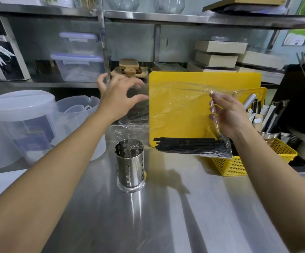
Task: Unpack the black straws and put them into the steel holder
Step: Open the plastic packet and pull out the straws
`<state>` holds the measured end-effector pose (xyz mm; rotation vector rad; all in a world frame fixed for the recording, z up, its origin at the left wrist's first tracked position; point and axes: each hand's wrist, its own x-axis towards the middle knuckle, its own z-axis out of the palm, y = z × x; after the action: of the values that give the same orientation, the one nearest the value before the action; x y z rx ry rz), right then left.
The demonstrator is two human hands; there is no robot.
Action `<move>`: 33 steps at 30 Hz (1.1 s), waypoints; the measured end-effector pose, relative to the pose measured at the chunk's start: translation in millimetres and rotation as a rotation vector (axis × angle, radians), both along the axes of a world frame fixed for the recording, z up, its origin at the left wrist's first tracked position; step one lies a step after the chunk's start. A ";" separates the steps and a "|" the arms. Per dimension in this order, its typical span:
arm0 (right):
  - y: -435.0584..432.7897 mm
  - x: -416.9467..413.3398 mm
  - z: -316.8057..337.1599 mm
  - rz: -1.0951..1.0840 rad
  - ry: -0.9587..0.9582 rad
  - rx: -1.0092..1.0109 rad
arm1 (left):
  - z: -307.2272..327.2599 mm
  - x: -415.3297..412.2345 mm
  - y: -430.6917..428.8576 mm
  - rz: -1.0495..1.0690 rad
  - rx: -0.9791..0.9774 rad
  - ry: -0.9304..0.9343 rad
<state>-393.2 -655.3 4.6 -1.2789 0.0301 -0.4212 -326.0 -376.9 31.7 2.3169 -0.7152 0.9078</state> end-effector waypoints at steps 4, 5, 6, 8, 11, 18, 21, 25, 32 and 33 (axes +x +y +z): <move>3.1 2.3 4.7 0.015 -0.005 -0.039 | 11.4 -6.8 -22.8 -0.134 0.080 0.039; 3.5 2.8 5.2 0.009 -0.005 -0.037 | 13.9 -7.9 -28.5 -0.147 0.114 0.035; 2.9 3.5 4.6 0.003 -0.007 -0.029 | 16.0 -9.0 -33.9 -0.153 0.137 0.023; 0.6 3.7 1.5 -0.003 -0.009 -0.019 | 20.8 -12.2 -43.5 -0.149 0.138 0.004; -4.9 -0.9 -7.0 0.006 0.001 -0.062 | 25.7 -13.4 -53.4 -0.104 0.098 0.015; -23.2 -16.8 -36.7 0.078 0.078 -0.256 | 36.7 -10.2 -63.4 -0.041 0.134 0.052; -24.0 -24.2 -52.2 0.046 0.216 -0.423 | 40.3 -9.4 -65.7 -0.031 0.156 0.054; -19.6 -27.5 -67.5 -0.035 0.230 -0.448 | 46.2 -9.8 -67.0 -0.042 0.201 0.034; -13.4 -23.0 -65.8 -0.159 0.080 -0.249 | 63.4 -14.6 -51.0 -0.121 0.156 0.145; -13.2 -22.0 -64.2 -0.161 0.065 -0.238 | 64.0 -14.0 -47.6 -0.124 0.154 0.154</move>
<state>-415.2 -668.4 -59.6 -1.5304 0.1427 -0.5333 -340.0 -424.5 95.7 2.4137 -0.8777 0.6317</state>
